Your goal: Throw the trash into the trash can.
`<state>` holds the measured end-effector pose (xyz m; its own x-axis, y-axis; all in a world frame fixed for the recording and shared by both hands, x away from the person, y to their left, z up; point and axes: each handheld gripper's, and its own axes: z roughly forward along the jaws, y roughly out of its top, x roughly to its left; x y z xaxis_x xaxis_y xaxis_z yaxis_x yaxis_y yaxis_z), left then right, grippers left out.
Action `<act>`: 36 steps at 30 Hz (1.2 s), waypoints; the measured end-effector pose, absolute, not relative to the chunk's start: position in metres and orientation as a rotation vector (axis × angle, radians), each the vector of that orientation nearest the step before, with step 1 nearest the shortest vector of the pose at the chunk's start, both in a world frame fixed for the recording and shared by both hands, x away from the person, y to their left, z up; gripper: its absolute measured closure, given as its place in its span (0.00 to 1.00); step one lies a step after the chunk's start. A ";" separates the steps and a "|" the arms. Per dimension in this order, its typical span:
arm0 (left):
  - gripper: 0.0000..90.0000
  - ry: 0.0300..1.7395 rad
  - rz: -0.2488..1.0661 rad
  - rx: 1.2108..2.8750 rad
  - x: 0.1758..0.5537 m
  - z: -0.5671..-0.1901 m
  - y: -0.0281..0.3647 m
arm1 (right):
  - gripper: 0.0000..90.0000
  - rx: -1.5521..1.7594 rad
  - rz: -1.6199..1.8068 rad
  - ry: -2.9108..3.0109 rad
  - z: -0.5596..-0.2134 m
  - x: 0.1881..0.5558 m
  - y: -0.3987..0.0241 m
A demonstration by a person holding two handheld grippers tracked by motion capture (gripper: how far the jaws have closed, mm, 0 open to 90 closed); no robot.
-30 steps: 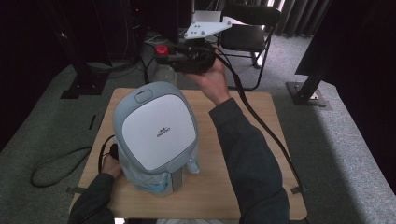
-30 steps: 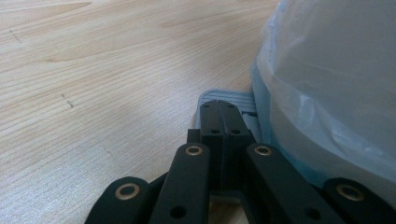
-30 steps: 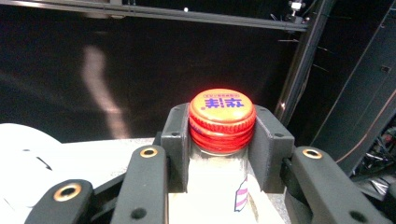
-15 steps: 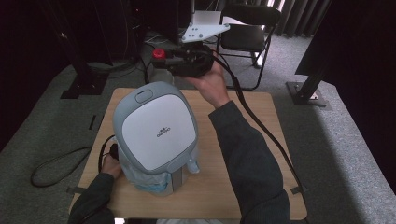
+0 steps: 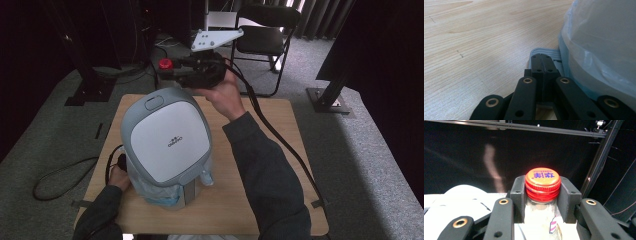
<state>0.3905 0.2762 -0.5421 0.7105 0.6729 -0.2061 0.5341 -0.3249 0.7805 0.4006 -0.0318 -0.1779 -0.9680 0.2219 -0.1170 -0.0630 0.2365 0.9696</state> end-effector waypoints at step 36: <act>1.00 0.922 0.192 2.007 0.391 -0.542 0.276 | 0.69 0.110 1.824 2.377 -0.185 0.394 -0.021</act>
<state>0.3906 0.2763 -0.5421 0.7108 0.6724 -0.2066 0.5340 -0.3247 0.7807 0.3939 -0.0209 -0.1850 -0.9870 0.1448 -0.0694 -0.0296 0.2609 0.9649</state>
